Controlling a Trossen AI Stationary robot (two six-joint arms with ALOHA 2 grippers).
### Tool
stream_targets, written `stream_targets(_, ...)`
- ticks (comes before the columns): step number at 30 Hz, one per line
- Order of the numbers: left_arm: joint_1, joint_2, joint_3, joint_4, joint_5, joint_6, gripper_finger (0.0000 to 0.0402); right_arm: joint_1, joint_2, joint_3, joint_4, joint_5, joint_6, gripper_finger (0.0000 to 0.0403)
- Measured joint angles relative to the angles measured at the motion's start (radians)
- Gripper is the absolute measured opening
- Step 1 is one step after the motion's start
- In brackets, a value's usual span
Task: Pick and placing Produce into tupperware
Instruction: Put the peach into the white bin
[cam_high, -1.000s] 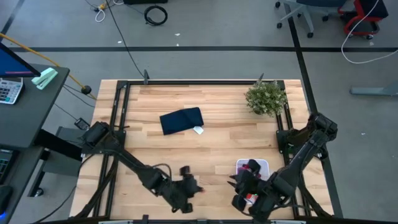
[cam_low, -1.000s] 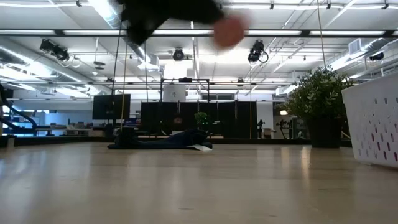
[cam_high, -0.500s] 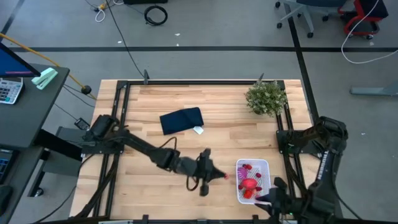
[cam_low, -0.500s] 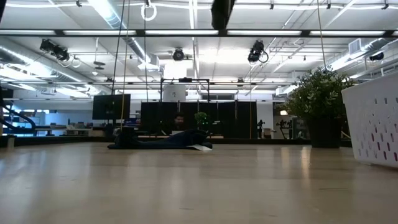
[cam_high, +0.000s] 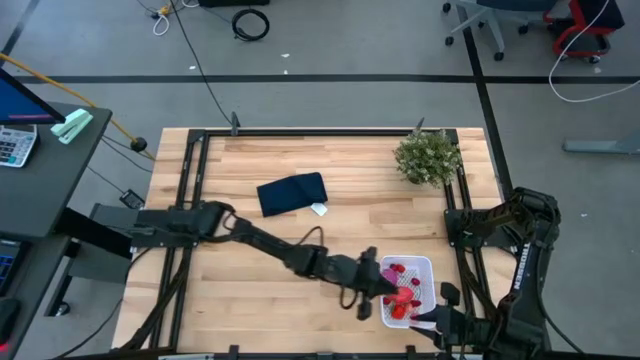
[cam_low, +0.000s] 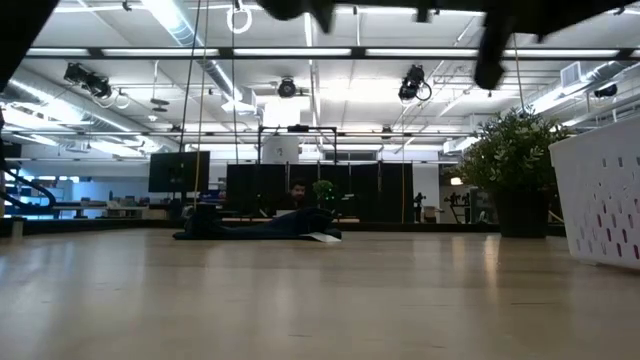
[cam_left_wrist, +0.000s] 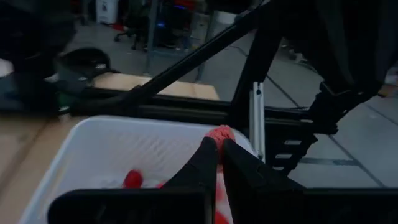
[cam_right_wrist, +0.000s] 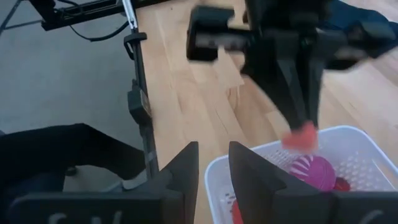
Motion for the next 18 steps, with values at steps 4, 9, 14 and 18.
stream_targets(4, 0.008, 0.092, 0.161, -0.194, 0.036, 0.040, 0.0015, 0.002, 0.000, 0.000, 0.001, -0.002, -0.001, 0.0096)
stream_targets(9, 0.003, 0.136, 0.261, -0.308, 0.036, 0.136, 0.0040, 0.004, 0.000, 0.000, 0.004, -0.003, 0.002, 0.0096)
stream_targets(14, 0.000, 0.131, 0.315, -0.311, 0.034, 0.194, 0.0102, 0.003, 0.000, 0.000, 0.005, -0.009, 0.011, 0.0096)
stream_targets(18, 0.000, 0.131, 0.334, -0.342, 0.035, 0.188, 0.0147, 0.003, 0.000, 0.000, 0.011, -0.009, 0.012, 0.0096)
